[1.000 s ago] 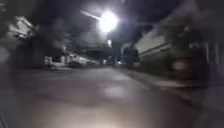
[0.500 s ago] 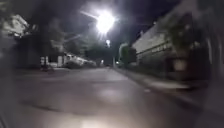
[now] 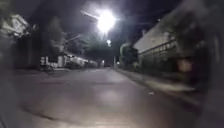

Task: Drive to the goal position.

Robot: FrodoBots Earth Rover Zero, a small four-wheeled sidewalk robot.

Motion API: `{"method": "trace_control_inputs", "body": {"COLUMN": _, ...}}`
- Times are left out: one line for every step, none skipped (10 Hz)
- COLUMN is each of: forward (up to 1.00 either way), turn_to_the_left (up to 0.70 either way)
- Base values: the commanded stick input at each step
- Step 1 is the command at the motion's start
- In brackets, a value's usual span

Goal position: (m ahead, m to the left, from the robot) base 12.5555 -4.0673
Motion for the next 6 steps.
{"method": "trace_control_inputs", "body": {"forward": 0.5, "turn_to_the_left": 0.0}}
{"method": "trace_control_inputs", "body": {"forward": 0.5, "turn_to_the_left": 0.0}}
{"method": "trace_control_inputs", "body": {"forward": 0.5, "turn_to_the_left": 0.0}}
{"method": "trace_control_inputs", "body": {"forward": 0.5, "turn_to_the_left": 0.0}}
{"method": "trace_control_inputs", "body": {"forward": 0.5, "turn_to_the_left": 0.0}}
{"method": "trace_control_inputs", "body": {"forward": 0.5, "turn_to_the_left": 0.0}}
